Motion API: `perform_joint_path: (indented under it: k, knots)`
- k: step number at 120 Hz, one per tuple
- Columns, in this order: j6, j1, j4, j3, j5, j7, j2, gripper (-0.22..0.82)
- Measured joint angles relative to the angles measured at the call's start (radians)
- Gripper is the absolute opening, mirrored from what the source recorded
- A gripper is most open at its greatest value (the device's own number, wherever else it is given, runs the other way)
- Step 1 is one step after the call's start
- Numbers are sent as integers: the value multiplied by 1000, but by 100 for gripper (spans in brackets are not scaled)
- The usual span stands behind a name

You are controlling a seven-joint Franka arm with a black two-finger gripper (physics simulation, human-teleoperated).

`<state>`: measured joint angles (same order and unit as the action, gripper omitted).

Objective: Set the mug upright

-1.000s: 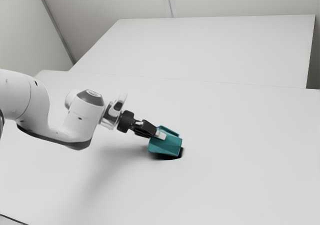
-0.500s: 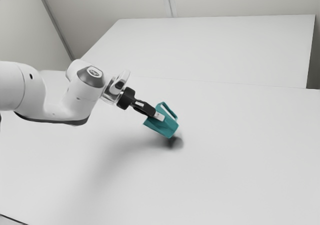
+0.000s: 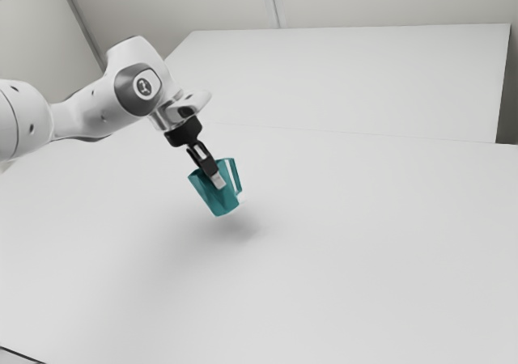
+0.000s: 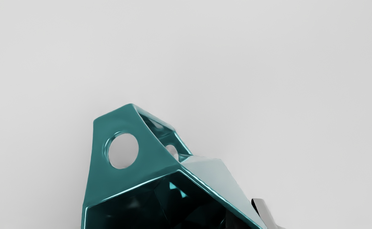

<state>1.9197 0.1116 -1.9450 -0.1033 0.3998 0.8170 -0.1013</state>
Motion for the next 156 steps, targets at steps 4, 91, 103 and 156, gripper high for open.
perform_joint_path:
  k: [4, 91, 103, 156]
  knots:
    - [-16, 0, 7, 0, -34, -22, 1, -18]
    - [107, 2, -42, 7, -398, -398, -26, -18]
    - [147, 2, -64, 8, -402, -433, -28, -18]
    - [263, 2, -106, 10, -407, -539, -49, -18]
